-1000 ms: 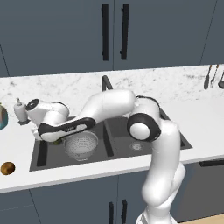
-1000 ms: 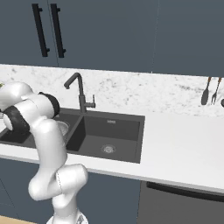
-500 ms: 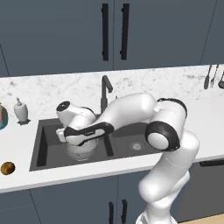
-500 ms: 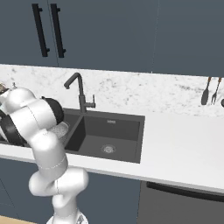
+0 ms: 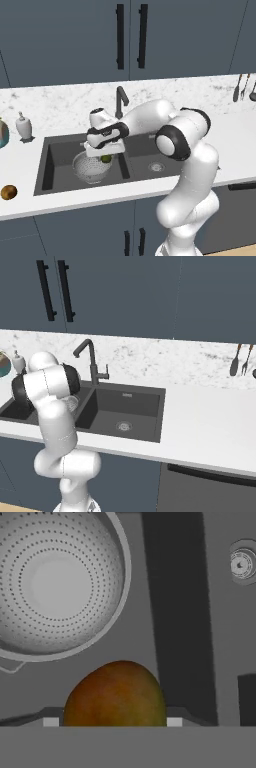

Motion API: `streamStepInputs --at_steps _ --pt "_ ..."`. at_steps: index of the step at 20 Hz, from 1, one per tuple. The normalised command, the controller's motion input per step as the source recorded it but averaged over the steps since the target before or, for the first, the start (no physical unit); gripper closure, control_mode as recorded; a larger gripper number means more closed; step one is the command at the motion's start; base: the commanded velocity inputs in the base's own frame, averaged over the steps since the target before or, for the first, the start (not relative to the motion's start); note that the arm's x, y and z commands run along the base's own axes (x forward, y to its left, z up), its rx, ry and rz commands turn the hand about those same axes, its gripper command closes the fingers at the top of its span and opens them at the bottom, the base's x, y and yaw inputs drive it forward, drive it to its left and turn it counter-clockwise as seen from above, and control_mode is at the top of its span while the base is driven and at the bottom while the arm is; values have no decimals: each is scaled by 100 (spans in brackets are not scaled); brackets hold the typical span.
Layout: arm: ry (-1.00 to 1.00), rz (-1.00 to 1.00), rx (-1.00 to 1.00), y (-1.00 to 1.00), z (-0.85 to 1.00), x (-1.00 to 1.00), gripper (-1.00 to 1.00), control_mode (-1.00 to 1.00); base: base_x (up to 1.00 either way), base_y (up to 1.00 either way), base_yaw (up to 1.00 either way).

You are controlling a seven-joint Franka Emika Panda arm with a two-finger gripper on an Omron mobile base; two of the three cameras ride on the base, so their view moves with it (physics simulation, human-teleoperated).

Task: Put the colander in the sink, put the pear, mango in the colander, and turn on the sink faucet and pour water over the colander.

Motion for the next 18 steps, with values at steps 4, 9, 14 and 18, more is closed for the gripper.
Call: streamStepInputs --at_steps 4,9,14,18 --pt "5 9 -3 4 -38 62 100 -100 0 0 0" --pt "0 6 -8 27 -34 53 100 -100 0 0 0" --pt "0 1 -9 28 -21 52 100 -100 0 0 0" --pt "0 0 -1 32 -19 49 100 -100 0 0 0"
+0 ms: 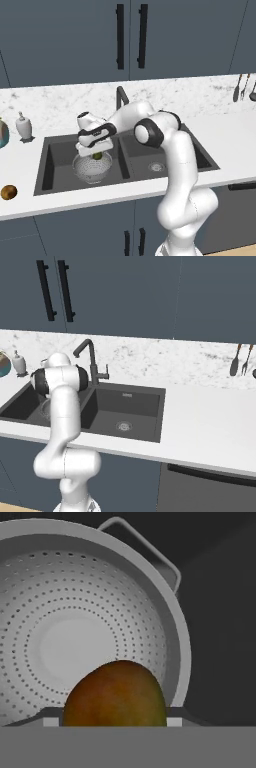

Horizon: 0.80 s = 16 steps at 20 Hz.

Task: Put the colander in the sink, put the pear, mango in the colander, and turn on the sink faucet and pour water over the colander.

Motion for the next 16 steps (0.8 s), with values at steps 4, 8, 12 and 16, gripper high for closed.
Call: streamStepInputs --at_steps 4,8,12,16 --pt "0 0 0 23 -24 42 100 -100 0 0 0" --pt "0 0 0 23 -39 20 100 -100 0 0 0" --pt "0 0 0 7 -42 3 100 -100 0 0 0" --pt "0 0 0 1 -36 6 100 -100 0 0 0"
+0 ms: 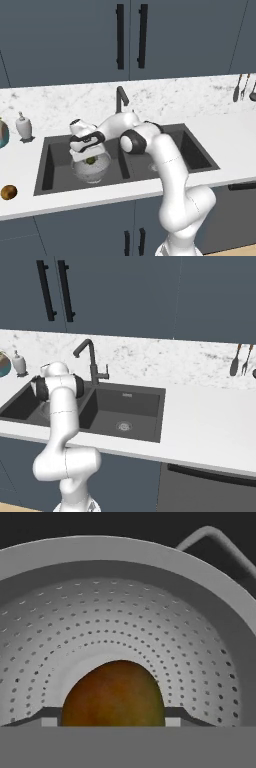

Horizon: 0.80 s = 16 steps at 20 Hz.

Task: Put the colander in the sink, put the pear, mango in the colander, and turn on the sink faucet and pour water over the colander.

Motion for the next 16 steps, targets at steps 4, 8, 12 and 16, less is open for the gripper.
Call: streamStepInputs --at_steps 4,8,12,16 --pt "0 0 0 0 -28 2 100 -100 0 0 0" --pt "0 0 0 -1 -23 0 100 -100 0 0 0" --pt "0 0 1 0 -6 -14 -100 -100 0 0 0" --pt "-4 0 1 0 0 -25 -100 -100 0 0 0"
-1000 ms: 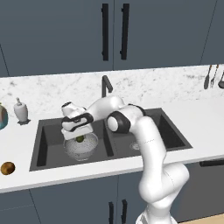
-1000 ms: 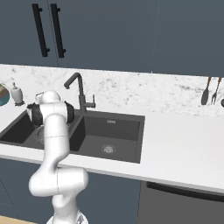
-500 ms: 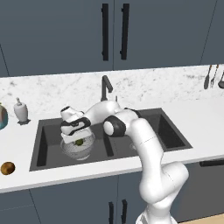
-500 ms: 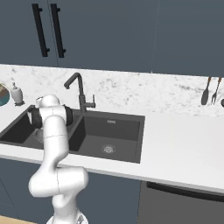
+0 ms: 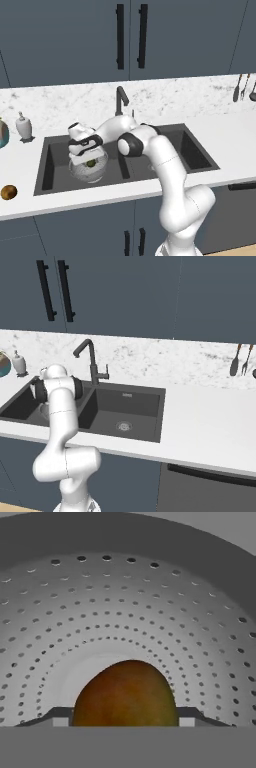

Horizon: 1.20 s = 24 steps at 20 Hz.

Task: Put the colander in the sink, put the pear, mango in the colander, and turn on the sink faucet and pour water over the colander.

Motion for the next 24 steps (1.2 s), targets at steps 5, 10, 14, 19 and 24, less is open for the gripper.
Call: streamStepInputs --at_steps 5,10,14,19,24 --pt "-5 0 4 -1 7 -35 -100 -100 0 0 0" --pt "-1 1 10 -8 14 -32 -100 -100 0 0 0" --pt "-4 3 13 -5 64 -44 -100 -100 0 0 0" --pt "-10 5 12 -3 74 -75 -100 -100 0 0 0" --pt "-20 1 5 0 57 -92 -100 -100 0 0 0"
